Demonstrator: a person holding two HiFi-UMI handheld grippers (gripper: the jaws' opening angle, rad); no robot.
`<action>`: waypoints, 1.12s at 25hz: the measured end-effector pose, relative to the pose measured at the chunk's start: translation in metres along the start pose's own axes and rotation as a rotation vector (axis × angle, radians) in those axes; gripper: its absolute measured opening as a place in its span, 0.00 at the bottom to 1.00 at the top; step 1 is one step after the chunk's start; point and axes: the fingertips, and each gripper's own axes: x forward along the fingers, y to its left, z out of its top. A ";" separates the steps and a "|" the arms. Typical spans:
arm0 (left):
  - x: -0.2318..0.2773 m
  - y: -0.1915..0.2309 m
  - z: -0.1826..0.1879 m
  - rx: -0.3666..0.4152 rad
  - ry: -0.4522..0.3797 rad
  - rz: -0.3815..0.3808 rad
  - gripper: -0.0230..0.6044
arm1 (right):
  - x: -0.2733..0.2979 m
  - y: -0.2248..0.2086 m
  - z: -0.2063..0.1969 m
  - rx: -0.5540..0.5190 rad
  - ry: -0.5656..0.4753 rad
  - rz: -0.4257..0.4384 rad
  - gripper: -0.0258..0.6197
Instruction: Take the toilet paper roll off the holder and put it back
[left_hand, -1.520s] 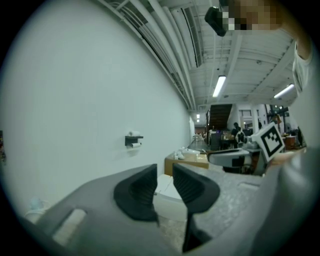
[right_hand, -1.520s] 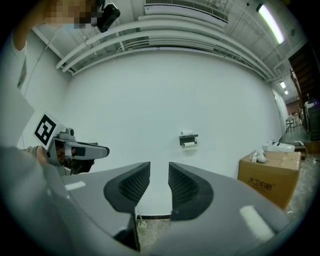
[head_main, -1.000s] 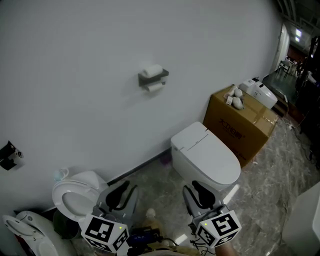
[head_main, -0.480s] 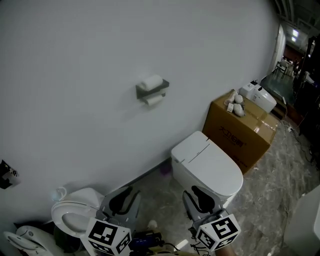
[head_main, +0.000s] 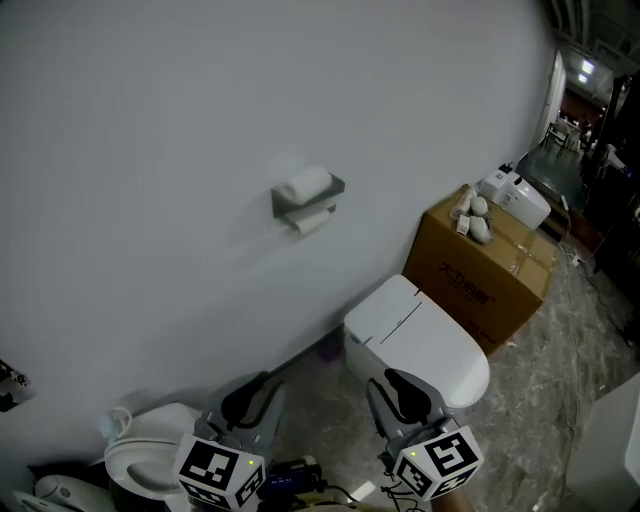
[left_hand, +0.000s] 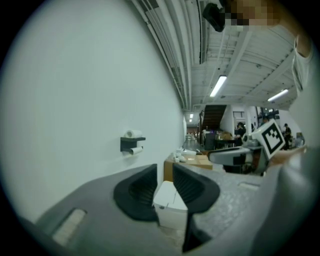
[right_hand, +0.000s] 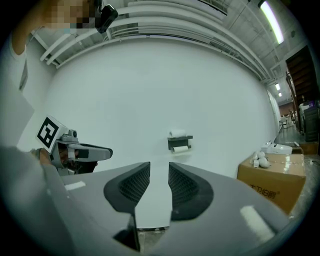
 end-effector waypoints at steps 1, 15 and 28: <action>0.005 0.006 0.001 0.000 0.000 -0.003 0.17 | 0.007 -0.001 0.002 -0.001 0.000 0.000 0.20; 0.061 0.074 0.009 -0.001 -0.001 -0.043 0.17 | 0.094 -0.015 0.012 -0.007 0.008 -0.013 0.20; 0.081 0.103 0.007 -0.009 0.001 -0.083 0.20 | 0.124 -0.013 0.007 0.000 0.026 -0.035 0.20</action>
